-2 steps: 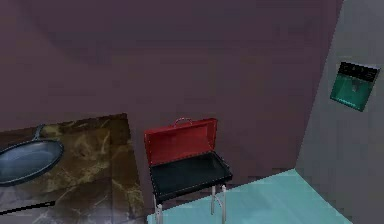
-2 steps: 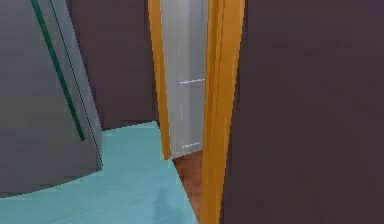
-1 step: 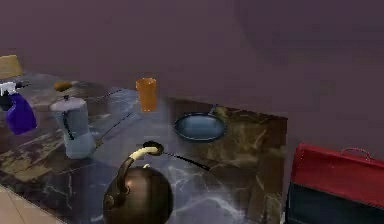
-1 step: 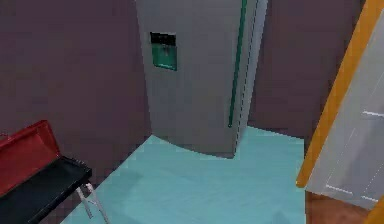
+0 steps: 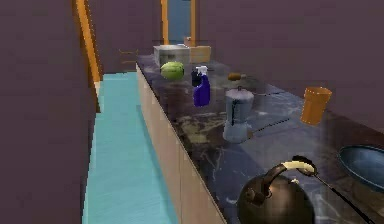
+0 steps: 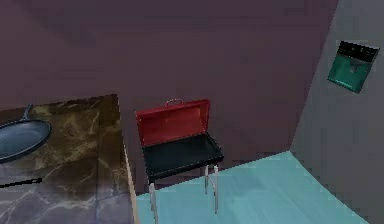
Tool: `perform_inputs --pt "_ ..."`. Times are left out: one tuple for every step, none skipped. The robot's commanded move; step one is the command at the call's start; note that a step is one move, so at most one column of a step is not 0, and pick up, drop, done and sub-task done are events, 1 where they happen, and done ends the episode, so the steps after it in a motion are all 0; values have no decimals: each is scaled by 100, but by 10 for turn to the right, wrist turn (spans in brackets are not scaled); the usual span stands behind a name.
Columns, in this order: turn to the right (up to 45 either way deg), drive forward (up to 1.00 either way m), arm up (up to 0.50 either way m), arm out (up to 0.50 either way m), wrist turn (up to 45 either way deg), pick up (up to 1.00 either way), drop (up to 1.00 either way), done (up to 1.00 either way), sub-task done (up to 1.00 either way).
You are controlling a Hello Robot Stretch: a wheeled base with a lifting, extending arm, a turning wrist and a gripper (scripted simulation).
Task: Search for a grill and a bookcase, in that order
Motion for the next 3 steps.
perform_inputs --pt "-180 0 0 0 0 0 0 0 0" --pt "0 100 0 0 0 0 0 0 0" --pt "-30 0 0 0 0 0 0 0 0"
